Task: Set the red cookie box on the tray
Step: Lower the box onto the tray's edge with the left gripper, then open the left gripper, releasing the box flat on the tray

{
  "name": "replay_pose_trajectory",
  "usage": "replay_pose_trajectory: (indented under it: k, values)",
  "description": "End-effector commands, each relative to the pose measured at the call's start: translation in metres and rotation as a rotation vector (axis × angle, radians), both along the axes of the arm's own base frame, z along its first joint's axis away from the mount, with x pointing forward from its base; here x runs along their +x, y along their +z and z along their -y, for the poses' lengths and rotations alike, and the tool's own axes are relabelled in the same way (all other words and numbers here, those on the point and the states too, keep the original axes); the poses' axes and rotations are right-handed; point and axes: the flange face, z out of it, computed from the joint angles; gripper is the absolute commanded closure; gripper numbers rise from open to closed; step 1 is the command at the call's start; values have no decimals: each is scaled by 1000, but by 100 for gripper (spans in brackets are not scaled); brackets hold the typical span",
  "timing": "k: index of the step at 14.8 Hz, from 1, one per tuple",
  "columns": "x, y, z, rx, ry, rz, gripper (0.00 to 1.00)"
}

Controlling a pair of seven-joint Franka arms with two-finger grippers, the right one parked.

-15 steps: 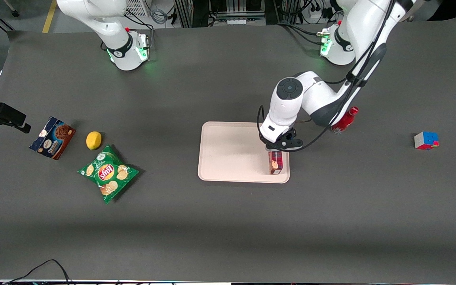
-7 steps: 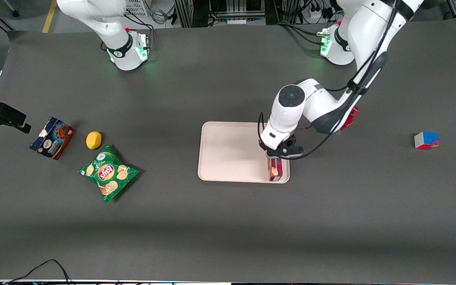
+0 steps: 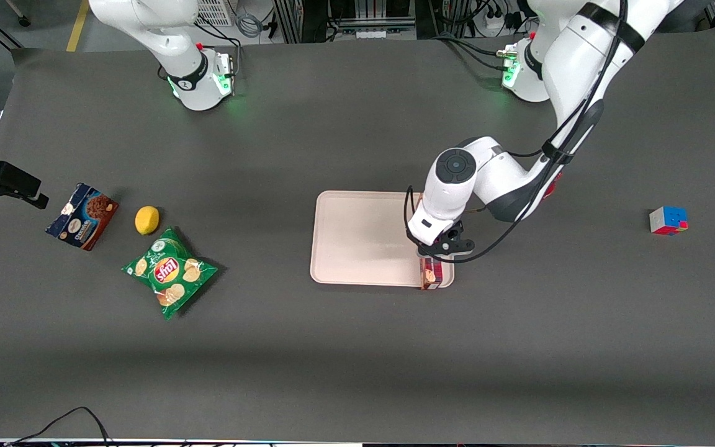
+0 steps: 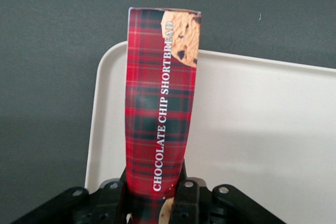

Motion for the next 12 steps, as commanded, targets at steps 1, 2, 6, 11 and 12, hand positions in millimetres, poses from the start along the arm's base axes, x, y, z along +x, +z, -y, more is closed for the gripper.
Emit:
replay_pose_trajectory:
  k: [1, 2, 6, 11, 12]
  values:
    - [1, 3, 4, 18, 6, 8, 94]
    - [1, 3, 4, 18, 6, 8, 92]
    - [1, 2, 4, 21, 4, 4, 34]
    - [0, 1, 3, 34, 6, -4, 0]
    - [1, 1, 2, 35, 6, -3, 0]
